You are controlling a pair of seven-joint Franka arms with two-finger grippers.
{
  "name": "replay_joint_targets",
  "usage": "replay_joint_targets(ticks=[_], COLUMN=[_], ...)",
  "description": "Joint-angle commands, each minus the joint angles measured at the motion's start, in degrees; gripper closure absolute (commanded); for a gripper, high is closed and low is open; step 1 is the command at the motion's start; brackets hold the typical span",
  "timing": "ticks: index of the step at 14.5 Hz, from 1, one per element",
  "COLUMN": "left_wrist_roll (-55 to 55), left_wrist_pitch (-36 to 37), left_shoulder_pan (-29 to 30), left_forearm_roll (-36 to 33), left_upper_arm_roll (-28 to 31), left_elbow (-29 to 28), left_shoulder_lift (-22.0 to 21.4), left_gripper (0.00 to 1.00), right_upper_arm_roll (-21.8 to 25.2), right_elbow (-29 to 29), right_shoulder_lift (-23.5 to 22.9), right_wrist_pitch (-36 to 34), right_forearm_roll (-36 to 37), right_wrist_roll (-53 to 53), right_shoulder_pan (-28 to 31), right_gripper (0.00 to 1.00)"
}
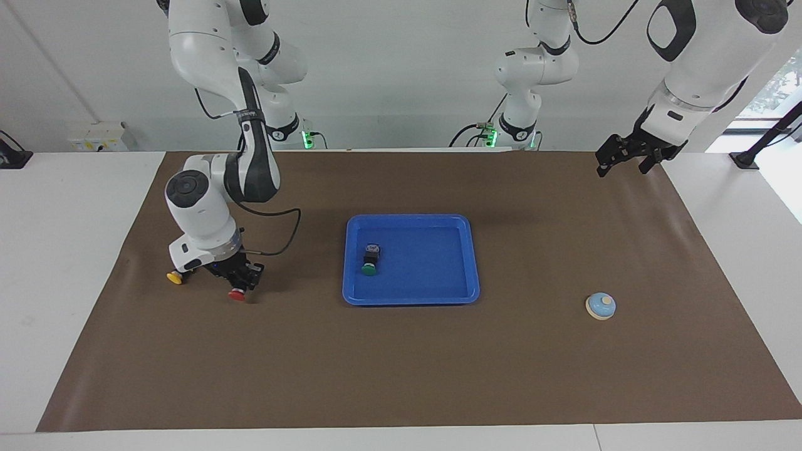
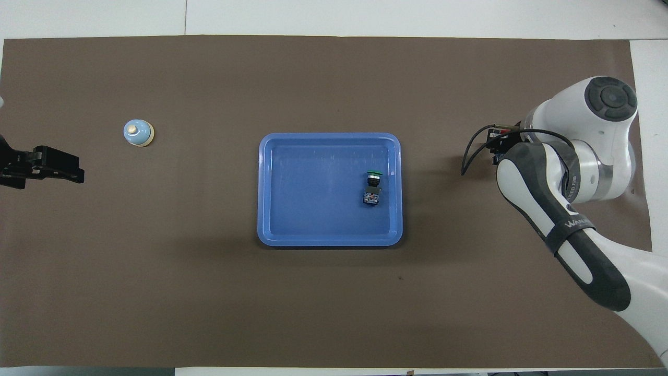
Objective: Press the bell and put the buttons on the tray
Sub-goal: 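Place the red button in the tray beside the green one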
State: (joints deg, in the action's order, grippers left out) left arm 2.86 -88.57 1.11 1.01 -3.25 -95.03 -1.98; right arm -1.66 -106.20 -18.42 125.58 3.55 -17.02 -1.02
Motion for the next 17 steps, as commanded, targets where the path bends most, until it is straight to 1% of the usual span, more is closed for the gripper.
replay_joint_targets(ticks=[1,3,5,6,8,10,12,13,15,17], left_wrist_roll=[-0.32,-0.32,-0.32,-0.32,-0.32,-0.32,-0.32,-0.32,-0.32,-0.32], left_wrist_pitch=[0.41,0.41,0.41,0.41,0.41,0.5,0.41,0.41,0.41,0.5], left_shoulder_pan=[0.21,0.21,0.21,0.21,0.21,0.21,0.21,0.21,0.21,0.21], left_forearm_roll=[0.75,0.75,0.75,0.75,0.75,0.75,0.75,0.75,0.75,0.75], left_upper_arm_roll=[0.09,0.09,0.09,0.09,0.09,0.09,0.09,0.09,0.09,0.09], left_elbow=[-0.42,-0.42,-0.42,-0.42,-0.42,-0.42,-0.42,-0.42,-0.42,-0.42], left_shoulder_lift=[-0.83,-0.83,-0.83,-0.83,-0.83,-0.83,-0.83,-0.83,-0.83,-0.83], left_gripper=[0.0,0.0,0.0,0.0,0.0,0.0,0.0,0.0,0.0,0.0], right_upper_arm_roll=[-0.28,-0.28,-0.28,-0.28,-0.28,-0.28,-0.19,-0.19,-0.28,-0.28], right_elbow=[8.7,15.2,18.56,18.75,18.83,18.4,16.82,14.55,8.85,4.35], right_shoulder_lift=[-0.12,-1.87,-2.76,-2.85,-3.99,-6.44,-9.17,-9.53,-9.18,-8.13], right_wrist_pitch=[-8.66,-14.29,-16.94,-16.69,-15.55,-11.87,-7.04,-3.8,3.05,6.85], right_forearm_roll=[-0.56,-0.74,-2.05,-4.06,-5.05,-4.96,-4.79,-4.7,-4.7,-4.7], right_wrist_roll=[-1.33,-4.93,-10.97,-14.41,-20.57,-25.15,-27.26,-27.53,-27.54,-27.62], right_shoulder_pan=[-4.5,-9.59,-15.91,-18.73,-23.83,-27.79,-30.26,-30.62,-30.62,-30.62], right_gripper=[1.0,1.0,1.0,1.0,1.0,1.0,1.0,1.0,1.0,1.0])
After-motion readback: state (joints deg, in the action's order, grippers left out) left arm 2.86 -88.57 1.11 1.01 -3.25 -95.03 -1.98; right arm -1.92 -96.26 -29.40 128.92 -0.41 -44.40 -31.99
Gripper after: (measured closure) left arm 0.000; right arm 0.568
